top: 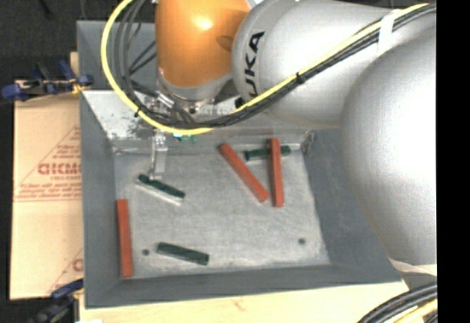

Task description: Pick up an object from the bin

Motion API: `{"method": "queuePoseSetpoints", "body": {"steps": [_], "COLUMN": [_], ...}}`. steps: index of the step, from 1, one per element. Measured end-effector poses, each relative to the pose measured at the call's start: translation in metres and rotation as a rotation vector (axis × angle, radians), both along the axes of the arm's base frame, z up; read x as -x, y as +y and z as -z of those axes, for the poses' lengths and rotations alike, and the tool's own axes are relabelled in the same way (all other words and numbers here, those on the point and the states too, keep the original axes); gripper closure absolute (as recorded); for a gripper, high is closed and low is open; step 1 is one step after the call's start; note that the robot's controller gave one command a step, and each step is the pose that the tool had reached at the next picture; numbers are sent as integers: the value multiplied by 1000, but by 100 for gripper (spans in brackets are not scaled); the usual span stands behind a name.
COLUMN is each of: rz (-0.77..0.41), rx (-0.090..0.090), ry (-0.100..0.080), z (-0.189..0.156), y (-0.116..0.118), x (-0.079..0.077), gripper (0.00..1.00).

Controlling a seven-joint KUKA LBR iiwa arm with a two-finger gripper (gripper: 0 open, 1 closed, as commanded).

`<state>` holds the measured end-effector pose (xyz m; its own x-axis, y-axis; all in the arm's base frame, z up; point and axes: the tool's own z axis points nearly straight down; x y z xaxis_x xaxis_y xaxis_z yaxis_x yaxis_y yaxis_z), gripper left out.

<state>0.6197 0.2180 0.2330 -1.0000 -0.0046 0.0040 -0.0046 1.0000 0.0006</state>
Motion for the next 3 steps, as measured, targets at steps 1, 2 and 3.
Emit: {"method": "queuePoseSetpoints", "body": {"steps": [1, 2, 3], "rz": [262, 378, 497], "rx": [3, -2, 1], "ry": [-1, -10, -5], "z": [166, 131, 128], "y": [-49, -48, -54], "x": [18, 19, 24], "gripper": [0, 0, 0]}}
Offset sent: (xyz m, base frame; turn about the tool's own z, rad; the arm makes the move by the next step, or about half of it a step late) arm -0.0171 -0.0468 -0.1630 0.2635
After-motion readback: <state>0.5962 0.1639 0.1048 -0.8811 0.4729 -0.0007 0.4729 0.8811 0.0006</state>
